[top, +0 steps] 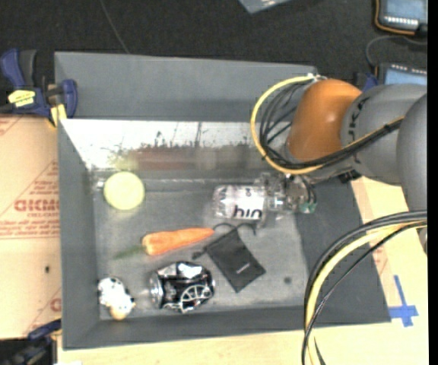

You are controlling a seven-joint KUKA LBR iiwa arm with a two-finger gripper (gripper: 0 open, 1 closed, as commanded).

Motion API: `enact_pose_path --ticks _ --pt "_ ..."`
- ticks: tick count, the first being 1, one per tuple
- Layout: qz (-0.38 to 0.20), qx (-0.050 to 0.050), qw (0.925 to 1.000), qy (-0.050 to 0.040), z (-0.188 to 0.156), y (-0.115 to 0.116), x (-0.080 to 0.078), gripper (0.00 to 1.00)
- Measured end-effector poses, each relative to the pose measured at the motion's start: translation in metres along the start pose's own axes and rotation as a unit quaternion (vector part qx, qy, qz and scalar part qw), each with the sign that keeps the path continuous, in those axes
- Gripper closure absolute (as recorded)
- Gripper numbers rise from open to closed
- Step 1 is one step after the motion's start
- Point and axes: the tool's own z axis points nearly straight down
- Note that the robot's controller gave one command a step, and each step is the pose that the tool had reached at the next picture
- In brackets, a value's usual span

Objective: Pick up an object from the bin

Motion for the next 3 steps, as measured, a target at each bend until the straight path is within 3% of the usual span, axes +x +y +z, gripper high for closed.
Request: enact_pose_path --ticks 2,3 --pt "0.005 0.0 1.0 0.001 0.0 0.009 0.001 1.0" --pt "0.045 0.0 0.999 0.0001 0.0 0.035 -0.001 1.0"
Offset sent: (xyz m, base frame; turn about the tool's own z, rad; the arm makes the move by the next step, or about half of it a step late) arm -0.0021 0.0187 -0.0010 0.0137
